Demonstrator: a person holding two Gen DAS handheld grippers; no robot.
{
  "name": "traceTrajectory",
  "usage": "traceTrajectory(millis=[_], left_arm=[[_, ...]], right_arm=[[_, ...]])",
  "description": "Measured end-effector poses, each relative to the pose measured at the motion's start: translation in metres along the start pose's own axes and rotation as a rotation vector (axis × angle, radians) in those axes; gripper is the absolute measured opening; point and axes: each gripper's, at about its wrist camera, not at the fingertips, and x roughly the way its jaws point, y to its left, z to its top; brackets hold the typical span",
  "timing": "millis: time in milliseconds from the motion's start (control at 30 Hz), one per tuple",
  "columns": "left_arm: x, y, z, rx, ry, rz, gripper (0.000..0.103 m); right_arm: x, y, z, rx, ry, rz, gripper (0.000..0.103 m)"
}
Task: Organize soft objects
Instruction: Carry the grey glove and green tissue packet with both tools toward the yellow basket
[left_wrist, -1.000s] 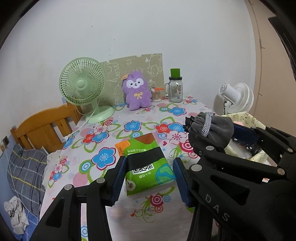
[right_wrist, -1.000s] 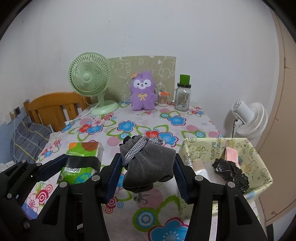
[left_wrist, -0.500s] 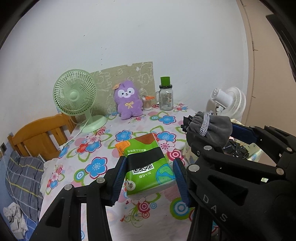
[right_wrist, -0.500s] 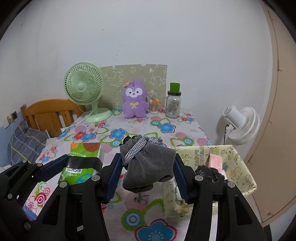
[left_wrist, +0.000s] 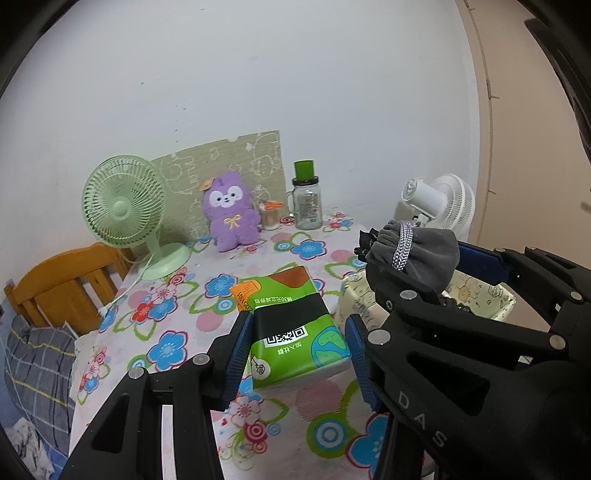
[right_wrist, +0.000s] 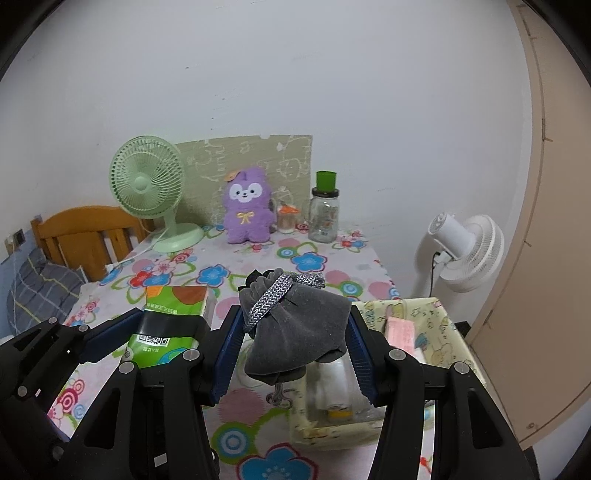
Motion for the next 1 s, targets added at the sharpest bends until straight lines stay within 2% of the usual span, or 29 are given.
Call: traceTrajectory(millis=[633,1000], left_arm=[[0.036,-0.043,0.016,0.049,0.033,-0.065,0.053],[0.068,-0.06,0.017,0.067,0.081,-0.09,0.052]], right_arm=[[0.023,-0.051,-0.002,0.04,0.026,-0.06,0.058],[0.049,-0.083,-0.012,0.092,0.081,-0.059,0.058]])
